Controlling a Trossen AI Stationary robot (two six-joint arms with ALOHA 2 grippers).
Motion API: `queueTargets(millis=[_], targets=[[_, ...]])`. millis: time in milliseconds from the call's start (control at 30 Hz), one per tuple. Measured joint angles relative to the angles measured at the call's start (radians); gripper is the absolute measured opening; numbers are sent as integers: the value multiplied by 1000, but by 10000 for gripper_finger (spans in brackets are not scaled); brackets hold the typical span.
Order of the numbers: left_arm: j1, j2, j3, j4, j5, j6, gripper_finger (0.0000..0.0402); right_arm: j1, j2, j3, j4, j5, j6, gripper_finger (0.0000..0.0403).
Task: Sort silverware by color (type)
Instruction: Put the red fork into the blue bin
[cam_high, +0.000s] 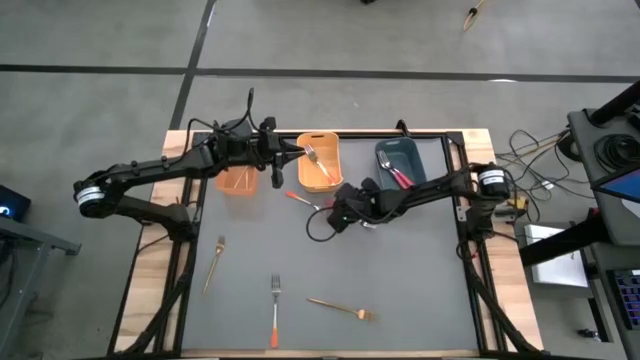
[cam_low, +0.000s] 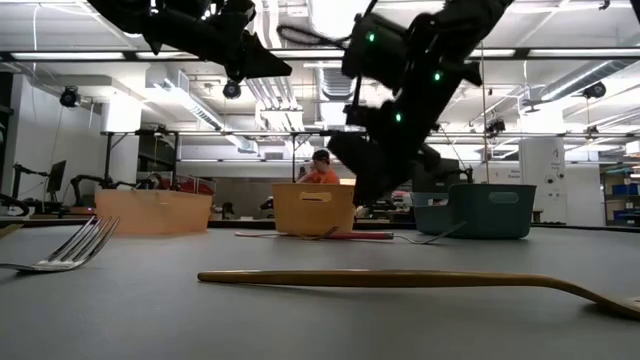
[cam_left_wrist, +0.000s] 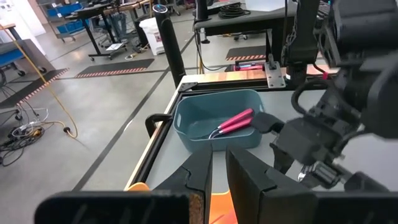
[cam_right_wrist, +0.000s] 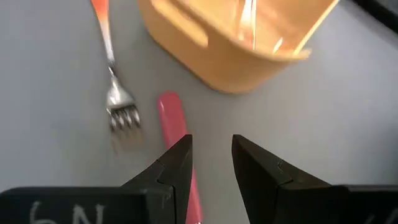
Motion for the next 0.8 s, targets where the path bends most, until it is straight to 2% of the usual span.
queueTargets(millis=[233,400,667,800], targets=[[0,0,0,0,0,2,29,0,63,11,2,50,5,104],[0,0,1,-1,0,3,29,0,78,17,-3,-26,-3,104],[0,0,2,-1,0,3,29,10,63,19,-11,-71,-21,104],[0,0,2,-1,0,3,29,12,63,19,-14,-135,-30,104]])
